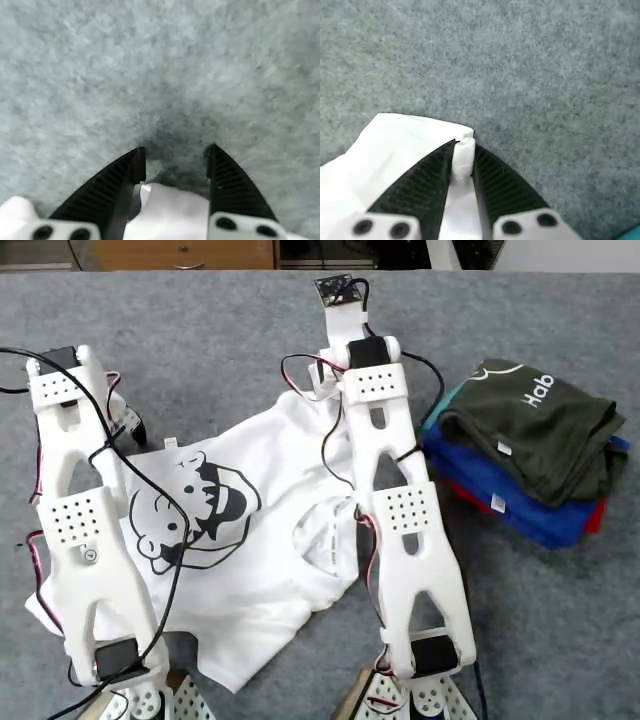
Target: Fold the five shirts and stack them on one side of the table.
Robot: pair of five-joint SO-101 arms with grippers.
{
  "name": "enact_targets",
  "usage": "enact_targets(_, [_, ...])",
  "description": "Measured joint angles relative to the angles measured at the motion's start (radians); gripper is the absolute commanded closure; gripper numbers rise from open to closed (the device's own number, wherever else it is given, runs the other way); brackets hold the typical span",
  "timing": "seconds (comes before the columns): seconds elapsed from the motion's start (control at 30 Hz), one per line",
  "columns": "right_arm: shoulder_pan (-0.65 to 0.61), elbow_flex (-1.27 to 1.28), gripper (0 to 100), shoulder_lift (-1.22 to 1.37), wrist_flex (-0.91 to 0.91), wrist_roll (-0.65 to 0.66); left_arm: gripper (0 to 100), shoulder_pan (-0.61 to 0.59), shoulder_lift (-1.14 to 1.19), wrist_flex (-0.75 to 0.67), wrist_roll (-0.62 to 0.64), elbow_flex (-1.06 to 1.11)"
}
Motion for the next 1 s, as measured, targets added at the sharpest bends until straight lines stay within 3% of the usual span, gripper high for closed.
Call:
enact_targets(0.3, [0.000, 0.000, 99.4, 0.000, 0.000, 0.000, 80, 0.031, -0.226, 0.000, -0.038, 0.373])
enact_targets(0.43, [0.000, 0.000, 99.4, 0.000, 0.000, 0.000, 81, 0.060, -0.238, -0.018, -0.038, 0.440])
enact_targets(0.5, [0.000, 0.000, 99.4, 0.000, 0.000, 0.000, 85, 0.060, -0.233, -0.032, -0.025, 0.442])
enact_targets(0.6, [0.000, 0.000, 99.4, 0.000, 0.000, 0.000, 99, 0.068, -0.215, -0.064, 0.023, 0.440])
enact_targets(1.0, [0.000, 0.000, 99.4, 0.000, -0.009, 0.000, 98, 0.068, -0.150, -0.137, 0.087, 0.193])
